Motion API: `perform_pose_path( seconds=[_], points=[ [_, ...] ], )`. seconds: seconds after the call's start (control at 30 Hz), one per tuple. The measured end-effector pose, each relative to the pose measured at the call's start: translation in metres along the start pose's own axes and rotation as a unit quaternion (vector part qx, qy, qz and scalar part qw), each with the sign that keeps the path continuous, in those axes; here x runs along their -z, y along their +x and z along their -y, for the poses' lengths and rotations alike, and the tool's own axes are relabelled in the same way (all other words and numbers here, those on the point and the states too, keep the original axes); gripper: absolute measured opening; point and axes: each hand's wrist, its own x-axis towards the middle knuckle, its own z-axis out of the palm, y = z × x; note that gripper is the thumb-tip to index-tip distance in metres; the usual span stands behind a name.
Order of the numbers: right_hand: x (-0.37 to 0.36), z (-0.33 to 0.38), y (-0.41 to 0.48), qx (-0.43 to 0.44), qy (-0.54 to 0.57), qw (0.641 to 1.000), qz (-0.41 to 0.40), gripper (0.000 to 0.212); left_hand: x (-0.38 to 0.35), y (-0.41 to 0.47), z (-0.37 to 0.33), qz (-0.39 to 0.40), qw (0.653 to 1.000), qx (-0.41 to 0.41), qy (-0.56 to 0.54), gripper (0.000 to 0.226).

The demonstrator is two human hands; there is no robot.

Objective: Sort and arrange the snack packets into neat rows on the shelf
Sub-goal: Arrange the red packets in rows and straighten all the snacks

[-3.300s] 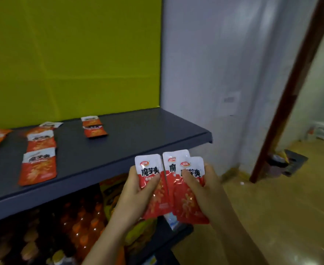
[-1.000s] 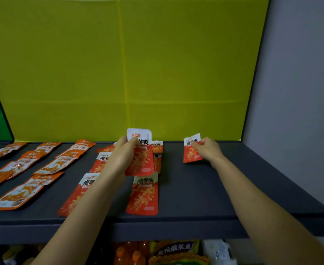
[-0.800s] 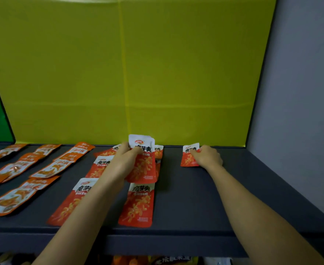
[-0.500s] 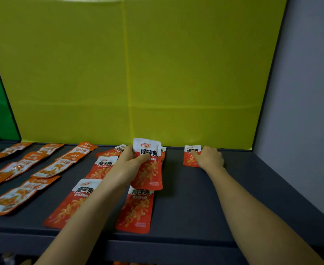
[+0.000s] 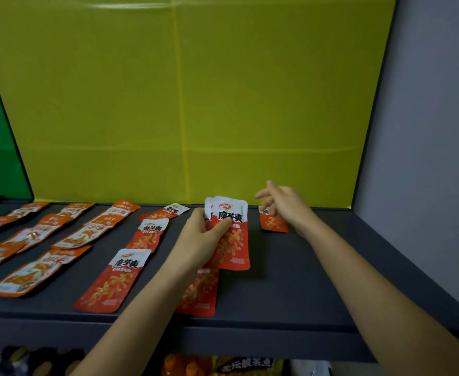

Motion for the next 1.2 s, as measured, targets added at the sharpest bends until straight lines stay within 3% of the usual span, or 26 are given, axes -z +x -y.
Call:
perform_pose_path(
  seconds=[0.07,0.13,0.27,0.4,0.5,0.63,0.73,0.9,1.07,1.2],
  points=[
    [0.004,0.016,-0.030,0.002,0.086,0.992,0.096,0.040,-0.007,-0.004,0.000,-0.002,1.000,-0.017,0.008,0.018],
    [0.004,0.016,-0.057,0.020,0.063,0.990,0.126,0.023,-0.016,-0.010,-0.001,0.000,0.999,-0.039,0.021,0.022],
    [0.013,0.001,-0.082,0.015,0.090,0.994,0.065,0.025,-0.034,-0.025,-0.003,0.028,0.999,-0.045,0.000,0.022],
    [0.038,-0.014,-0.087,-0.001,0.151,0.988,0.017,0.022,-0.045,-0.035,0.003,0.065,0.997,0.016,-0.033,0.013],
    [0.061,-0.022,-0.081,-0.001,0.227,0.972,-0.055,0.014,-0.051,-0.043,0.010,0.100,0.994,0.001,0.034,0.012],
    [0.069,-0.030,-0.068,-0.025,0.220,0.973,-0.059,0.020,-0.062,-0.047,0.015,0.117,0.979,-0.069,0.151,0.015],
    [0.062,-0.034,-0.059,-0.038,0.193,0.980,-0.034,0.024,-0.068,-0.049,0.017,0.101,0.945,-0.127,0.284,0.021],
    [0.051,-0.035,-0.040,-0.058,0.147,0.987,0.006,0.025,-0.073,-0.047,0.020,0.058,0.839,-0.201,0.503,0.041],
    [0.037,-0.043,-0.025,-0.076,0.086,0.993,0.021,0.030,-0.074,-0.045,0.021,0.072,0.791,-0.234,0.560,0.049],
    [0.027,-0.059,-0.021,-0.086,0.050,0.995,0.001,0.028,-0.074,-0.042,0.025,0.064,0.774,-0.248,0.580,0.054]
  ],
)
